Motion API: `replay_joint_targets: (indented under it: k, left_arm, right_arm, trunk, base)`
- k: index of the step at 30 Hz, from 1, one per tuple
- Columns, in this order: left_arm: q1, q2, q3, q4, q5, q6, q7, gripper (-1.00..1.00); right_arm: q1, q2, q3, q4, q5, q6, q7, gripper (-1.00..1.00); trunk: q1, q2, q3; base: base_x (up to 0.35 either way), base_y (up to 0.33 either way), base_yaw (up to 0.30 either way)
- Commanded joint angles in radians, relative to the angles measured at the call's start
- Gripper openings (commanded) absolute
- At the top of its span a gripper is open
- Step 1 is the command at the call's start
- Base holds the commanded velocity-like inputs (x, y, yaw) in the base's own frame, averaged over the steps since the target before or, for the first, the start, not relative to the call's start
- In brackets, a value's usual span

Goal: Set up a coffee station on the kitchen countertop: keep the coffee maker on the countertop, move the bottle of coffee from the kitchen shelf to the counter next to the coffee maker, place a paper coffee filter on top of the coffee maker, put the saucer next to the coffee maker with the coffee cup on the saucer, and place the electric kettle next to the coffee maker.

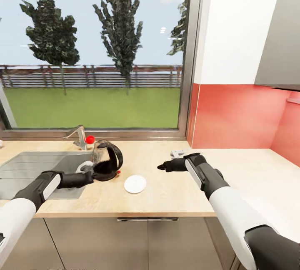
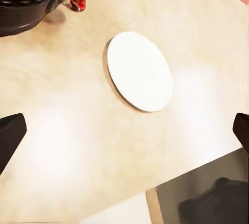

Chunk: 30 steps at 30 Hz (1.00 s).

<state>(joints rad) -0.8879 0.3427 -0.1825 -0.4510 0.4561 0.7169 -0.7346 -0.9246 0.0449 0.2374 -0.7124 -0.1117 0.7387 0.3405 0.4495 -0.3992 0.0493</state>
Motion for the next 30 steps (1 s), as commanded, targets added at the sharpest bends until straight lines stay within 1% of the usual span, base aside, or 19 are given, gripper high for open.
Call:
replay_joint_targets:
  k: [1,3,4,5,7,9,12,13,14,17,19,20,22,24,26,28,30]
  left_arm:
    - [0.0,0.001,-0.005,0.0,0.01,0.006,0.001,1.0]
    - [0.001,0.001,-0.005,0.0,0.016,0.006,0.001,1.0]
    - [0.002,0.0,-0.005,0.001,0.019,0.007,0.001,1.0]
    - [0.005,0.0,-0.005,0.0,0.022,0.007,0.001,1.0]
    - [0.013,0.0,-0.005,0.0,0.034,0.007,0.001,1.0]
    - [0.022,0.0,-0.005,0.0,0.067,0.007,0.001,1.0]
    - [0.036,-0.002,-0.006,0.0,0.133,0.005,0.004,1.0]
    - [0.037,-0.004,-0.006,0.0,0.143,0.005,0.004,1.0]
    - [0.043,-0.034,-0.006,0.0,0.179,0.003,0.007,1.0]
    - [0.045,-0.05,-0.006,0.0,0.182,0.001,0.007,1.0]
    - [0.045,-0.052,-0.006,0.0,0.182,0.001,0.007,1.0]
    - [0.051,-0.048,-0.012,0.006,0.177,0.006,0.008,1.0]
    - [0.059,-0.037,-0.012,-0.003,0.173,0.013,0.005,1.0]
    - [0.066,-0.032,-0.012,-0.009,0.168,0.015,0.003,1.0]
    - [0.078,-0.031,-0.013,-0.015,0.158,0.015,0.003,1.0]
    - [0.089,-0.03,-0.014,-0.016,0.153,0.015,0.003,1.0]
    - [0.101,-0.029,-0.014,-0.012,0.151,0.015,0.003,1.0]
  right_arm:
    - [0.0,0.0,0.017,0.001,-0.01,0.005,0.001,1.0]
    - [0.0,0.0,0.072,0.007,-0.009,0.005,0.039,1.0]
    - [0.0,-0.001,0.092,0.013,-0.009,0.005,0.066,1.0]
    - [0.0,-0.001,0.106,0.025,-0.009,0.005,0.095,1.0]
    - [0.0,-0.001,0.118,0.047,-0.009,0.005,0.137,1.0]
    - [0.0,0.0,0.126,0.071,-0.008,0.005,0.166,1.0]
    - [0.0,0.0,0.13,0.102,-0.006,0.005,0.182,1.0]
    - [0.0,0.0,0.13,0.106,-0.006,0.005,0.183,1.0]
    - [0.0,0.0,0.131,0.121,-0.006,0.005,0.186,1.0]
    - [0.0,0.0,0.131,0.126,-0.005,0.005,0.186,1.0]
    - [0.0,0.0,0.131,0.126,-0.005,0.005,0.187,1.0]
    - [-0.006,0.005,0.125,0.132,-0.011,0.011,0.19,1.0]
    - [-0.017,0.017,0.121,0.12,0.0,0.022,0.185,1.0]
    - [-0.029,0.028,0.119,0.109,0.009,0.034,0.183,1.0]
    - [-0.04,0.039,0.111,0.103,-0.005,0.035,0.182,1.0]
    - [-0.038,0.05,0.107,0.106,-0.017,0.035,0.182,1.0]
    - [-0.036,0.052,0.106,0.114,-0.029,0.035,0.182,1.0]
  trunk:
    - [0.0,-0.001,0.0]
    - [0.0,-0.001,0.0]
    - [0.0,-0.001,0.0]
    - [0.0,-0.001,0.0]
    - [0.0,-0.001,0.0]
    - [0.0,-0.001,0.0]
    - [0.0,-0.001,0.0]
    - [0.0,-0.001,0.0]
    - [0.0,-0.001,0.0]
    - [0.0,-0.001,0.0]
    - [0.0,-0.001,0.0]
    - [0.0,-0.001,-0.001]
    - [0.0,-0.001,-0.001]
    - [0.0,-0.001,-0.001]
    - [0.0,-0.001,-0.001]
    - [0.0,-0.001,-0.001]
    - [0.0,-0.001,-0.001]
  base:
    - [0.024,-0.008,0.141]
    - [0.013,-0.004,0.074]
    - [0.006,-0.002,0.037]
    - [0.004,-0.001,0.024]
    - [0.003,-0.001,0.015]
    - [0.001,0.0,0.006]
    - [0.0,0.0,0.002]
    - [0.0,0.0,0.001]
    - [0.109,0.0,0.0]
    - [0.239,0.0,0.0]
    - [0.31,0.0,0.0]
    - [0.029,0.0,0.0]
    - [0.08,0.0,0.0]
    - [0.219,0.0,0.0]
    - [0.288,0.0,0.0]
    - [0.219,0.0,0.0]
    - [0.106,0.0,0.0]
